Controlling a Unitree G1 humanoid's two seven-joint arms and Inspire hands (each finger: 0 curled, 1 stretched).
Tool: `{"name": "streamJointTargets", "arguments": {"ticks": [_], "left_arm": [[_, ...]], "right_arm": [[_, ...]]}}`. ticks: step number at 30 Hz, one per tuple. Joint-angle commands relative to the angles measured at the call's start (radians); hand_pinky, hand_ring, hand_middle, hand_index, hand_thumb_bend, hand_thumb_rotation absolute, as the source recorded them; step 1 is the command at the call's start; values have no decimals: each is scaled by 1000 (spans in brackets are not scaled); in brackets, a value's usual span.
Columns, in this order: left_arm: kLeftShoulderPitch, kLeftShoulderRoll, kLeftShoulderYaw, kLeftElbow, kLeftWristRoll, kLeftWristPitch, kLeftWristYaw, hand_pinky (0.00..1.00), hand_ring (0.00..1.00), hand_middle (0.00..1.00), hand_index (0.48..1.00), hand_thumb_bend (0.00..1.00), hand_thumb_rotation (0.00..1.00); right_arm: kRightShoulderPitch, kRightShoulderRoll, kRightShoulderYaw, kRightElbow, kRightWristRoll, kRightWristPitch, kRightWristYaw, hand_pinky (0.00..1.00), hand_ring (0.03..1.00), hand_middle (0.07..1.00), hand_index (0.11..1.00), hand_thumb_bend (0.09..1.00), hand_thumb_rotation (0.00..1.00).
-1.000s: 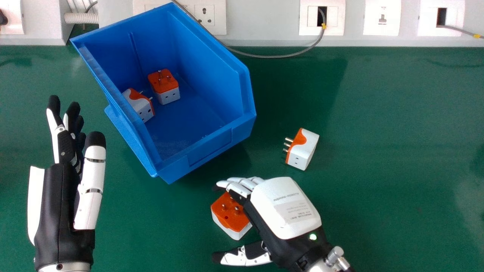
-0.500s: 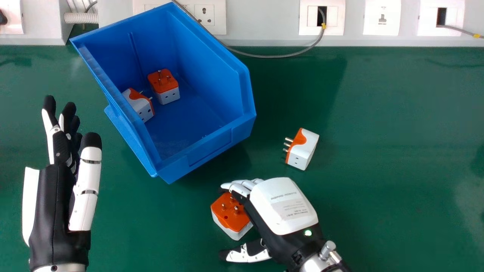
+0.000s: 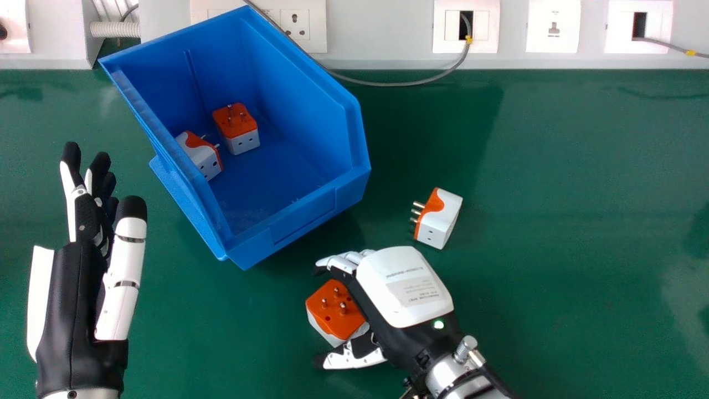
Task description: Pick all objects and put in blue box
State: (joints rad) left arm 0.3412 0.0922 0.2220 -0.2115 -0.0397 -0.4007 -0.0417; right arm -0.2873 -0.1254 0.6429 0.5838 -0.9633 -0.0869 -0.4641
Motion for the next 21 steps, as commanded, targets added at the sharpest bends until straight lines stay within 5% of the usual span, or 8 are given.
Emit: {"name": "streamJointTargets", "arguments": {"ticks": [1,4,8,11,13,21], "left_arm": [[2,8,5,-29,-2,0,-2,1000,1000,1000,1000,342,851],[2,11,4,-36,21,8,5,1000,1000,1000,1000,359,864],[5,6,2,-52,16,24,5,1000,1000,1000,1000,375,862],[10,6,1,-62,26,29,10,1000,1000,1000,1000,363,865],[9,5,0,-62,30,27,11,1000,1000,1000,1000,363,869],[-1,-2,-7,-65,15,32,10,1000,1000,1000,1000,347,857]], "right_arm": [[-31,9,6,59,-5,17,-24,488,582,632,615,493,176],[-57,21,-1,100,34,6,5,319,381,469,519,513,35],[-74,28,-36,100,128,-6,129,171,226,428,508,505,9],[-86,28,-44,96,161,6,194,171,235,330,478,482,139],[-87,27,-48,93,171,8,209,193,266,349,477,480,153],[-67,26,-54,63,185,3,179,192,264,345,474,480,153]]}}
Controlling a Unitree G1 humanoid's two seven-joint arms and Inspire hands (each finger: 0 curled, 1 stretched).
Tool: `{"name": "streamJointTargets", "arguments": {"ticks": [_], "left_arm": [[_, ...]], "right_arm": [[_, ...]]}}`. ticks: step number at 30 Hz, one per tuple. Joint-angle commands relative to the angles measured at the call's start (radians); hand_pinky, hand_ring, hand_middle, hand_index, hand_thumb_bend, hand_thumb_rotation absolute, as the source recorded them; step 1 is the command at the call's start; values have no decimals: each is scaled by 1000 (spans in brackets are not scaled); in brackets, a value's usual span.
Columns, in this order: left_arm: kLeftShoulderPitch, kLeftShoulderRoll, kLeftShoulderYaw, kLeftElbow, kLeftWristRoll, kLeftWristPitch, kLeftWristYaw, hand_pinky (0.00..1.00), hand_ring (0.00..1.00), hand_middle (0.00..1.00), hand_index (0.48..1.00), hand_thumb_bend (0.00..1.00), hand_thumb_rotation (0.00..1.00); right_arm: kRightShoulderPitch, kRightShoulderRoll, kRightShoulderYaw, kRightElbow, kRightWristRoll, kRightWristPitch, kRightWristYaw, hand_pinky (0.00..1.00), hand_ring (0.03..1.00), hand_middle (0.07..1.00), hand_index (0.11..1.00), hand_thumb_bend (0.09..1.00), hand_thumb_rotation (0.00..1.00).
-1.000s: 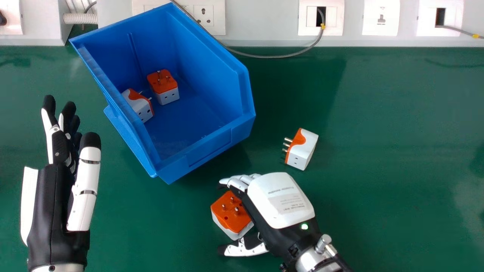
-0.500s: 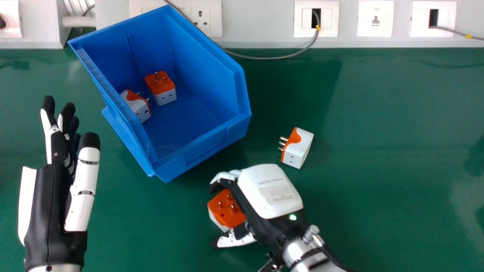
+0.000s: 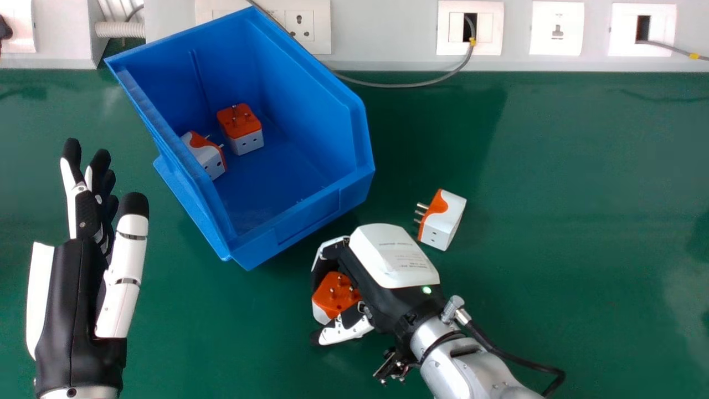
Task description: Pick all objects and put in blue box
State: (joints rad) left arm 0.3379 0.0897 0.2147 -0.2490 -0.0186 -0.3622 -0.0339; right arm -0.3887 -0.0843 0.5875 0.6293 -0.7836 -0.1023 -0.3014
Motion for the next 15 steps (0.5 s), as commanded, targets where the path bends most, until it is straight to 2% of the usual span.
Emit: {"name": "streamJointTargets", "arguments": {"ticks": [1,4,6,8,11,15], "left_arm": [[2,1,1,-28,-4,-6,3,1000,1000,1000,1000,346,849],[1,1,1,-28,-1,-5,2,1000,1000,1000,1000,353,844],[-1,0,0,-29,-3,-4,3,1000,1000,1000,1000,355,843],[-3,-2,-2,-29,-4,-5,4,1000,1000,1000,1000,352,840],[-2,-8,-4,-33,1,0,10,1000,1000,1000,994,342,835],[-13,-7,-5,-21,3,-7,13,1000,1000,1000,990,332,832]], "right_arm": [[37,-16,0,13,8,18,16,190,260,340,474,481,152],[47,-17,-9,-7,15,19,14,206,280,363,475,481,151],[55,-22,-13,-30,19,16,11,211,288,372,475,480,150],[68,-27,-19,-63,25,9,4,192,264,344,474,481,148],[98,-34,-27,-142,28,24,17,150,212,291,472,481,147],[138,-44,-35,-240,32,35,34,131,190,268,472,481,147]]}}
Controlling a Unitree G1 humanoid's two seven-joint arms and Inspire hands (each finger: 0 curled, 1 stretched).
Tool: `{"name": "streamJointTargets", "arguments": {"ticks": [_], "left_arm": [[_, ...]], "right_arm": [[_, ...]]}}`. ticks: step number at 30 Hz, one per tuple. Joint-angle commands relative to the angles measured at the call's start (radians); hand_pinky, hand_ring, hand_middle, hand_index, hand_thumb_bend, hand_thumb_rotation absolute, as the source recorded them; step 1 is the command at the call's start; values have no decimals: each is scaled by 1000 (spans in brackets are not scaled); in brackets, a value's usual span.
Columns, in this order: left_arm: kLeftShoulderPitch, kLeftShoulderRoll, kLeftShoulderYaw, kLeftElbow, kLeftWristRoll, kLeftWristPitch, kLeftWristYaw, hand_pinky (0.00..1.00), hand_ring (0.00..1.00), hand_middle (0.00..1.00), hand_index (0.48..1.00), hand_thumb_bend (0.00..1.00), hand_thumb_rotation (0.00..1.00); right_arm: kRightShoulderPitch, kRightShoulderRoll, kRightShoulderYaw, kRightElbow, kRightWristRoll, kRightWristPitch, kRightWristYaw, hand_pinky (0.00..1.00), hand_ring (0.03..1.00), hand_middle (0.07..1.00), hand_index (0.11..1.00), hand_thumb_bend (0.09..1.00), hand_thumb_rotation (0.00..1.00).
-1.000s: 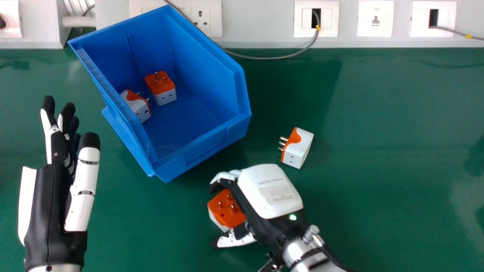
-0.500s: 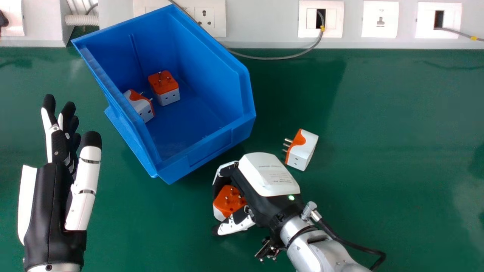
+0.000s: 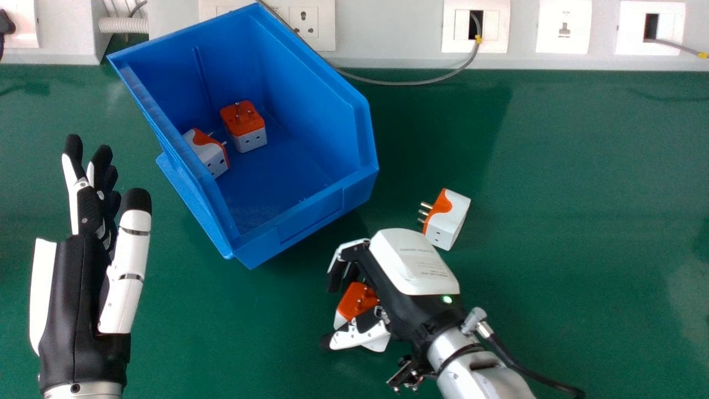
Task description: Pick all objects and put in blue box
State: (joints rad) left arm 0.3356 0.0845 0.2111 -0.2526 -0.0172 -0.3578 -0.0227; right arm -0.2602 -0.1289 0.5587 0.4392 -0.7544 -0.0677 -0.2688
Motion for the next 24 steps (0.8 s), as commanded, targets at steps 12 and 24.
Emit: {"name": "streamJointTargets", "arguments": {"ticks": [12,24], "left_arm": [[-15,-2,-9,-22,5,-7,8,1000,1000,1000,989,316,850],[-16,-5,-11,-24,1,-9,8,1000,1000,1000,984,331,838]], "right_arm": [[36,-15,-16,-113,-8,14,10,136,193,272,471,482,147],[43,-11,-32,-131,10,-7,-14,112,162,234,470,483,141]]}}
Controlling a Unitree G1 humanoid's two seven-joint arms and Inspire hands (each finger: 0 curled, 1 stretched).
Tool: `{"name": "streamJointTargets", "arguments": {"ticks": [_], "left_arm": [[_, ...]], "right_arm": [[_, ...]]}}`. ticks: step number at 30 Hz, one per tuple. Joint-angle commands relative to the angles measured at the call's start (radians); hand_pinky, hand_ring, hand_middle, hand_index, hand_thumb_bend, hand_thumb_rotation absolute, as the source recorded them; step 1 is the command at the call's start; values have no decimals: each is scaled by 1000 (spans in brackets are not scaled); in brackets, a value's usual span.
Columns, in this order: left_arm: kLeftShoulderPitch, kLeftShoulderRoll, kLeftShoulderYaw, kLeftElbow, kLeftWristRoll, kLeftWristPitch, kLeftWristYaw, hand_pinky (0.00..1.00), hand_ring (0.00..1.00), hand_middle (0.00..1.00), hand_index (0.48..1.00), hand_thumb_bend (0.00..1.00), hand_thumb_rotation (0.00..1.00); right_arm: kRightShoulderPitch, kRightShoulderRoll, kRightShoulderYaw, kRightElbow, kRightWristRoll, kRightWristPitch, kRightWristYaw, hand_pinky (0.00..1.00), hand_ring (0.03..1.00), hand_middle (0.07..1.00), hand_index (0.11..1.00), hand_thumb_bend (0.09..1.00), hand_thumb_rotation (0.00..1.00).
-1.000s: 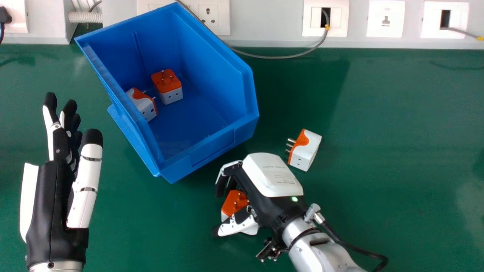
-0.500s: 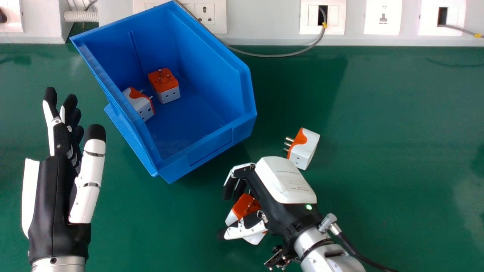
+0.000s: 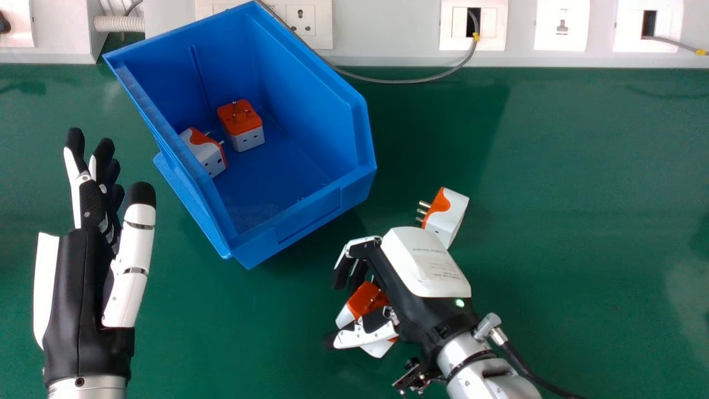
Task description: Pick all objects and put in blue box
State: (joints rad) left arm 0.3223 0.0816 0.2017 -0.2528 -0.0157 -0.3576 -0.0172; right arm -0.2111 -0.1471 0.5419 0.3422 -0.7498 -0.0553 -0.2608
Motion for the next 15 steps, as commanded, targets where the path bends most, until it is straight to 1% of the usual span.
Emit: {"name": "streamJointTargets", "arguments": {"ticks": [1,3,5,7,10,15], "left_arm": [[-3,-1,-1,-23,0,-9,3,1000,1000,1000,984,326,836],[-3,-1,-1,-26,-1,-2,3,1000,1000,1000,988,318,838],[-3,-2,-1,-26,-6,-1,2,1000,1000,1000,991,326,835],[-4,-3,0,-24,-7,-6,3,1000,1000,1000,991,337,830],[-2,-3,0,-25,-1,-8,5,1000,1000,1000,988,340,827],[-4,-4,-1,-21,-8,-11,1,1000,1000,1000,982,345,828]], "right_arm": [[-6,8,-16,-34,7,-19,-21,111,161,232,470,483,141],[-5,8,-17,-40,9,-19,-17,112,161,232,470,483,140],[-4,7,-15,-48,4,-17,-18,113,163,236,470,483,139],[-2,6,-15,-58,2,-19,-22,115,164,235,470,483,139],[2,6,-17,-70,5,-25,-26,104,150,220,470,484,137],[5,1,-21,-84,12,-43,-25,108,157,230,470,484,134]]}}
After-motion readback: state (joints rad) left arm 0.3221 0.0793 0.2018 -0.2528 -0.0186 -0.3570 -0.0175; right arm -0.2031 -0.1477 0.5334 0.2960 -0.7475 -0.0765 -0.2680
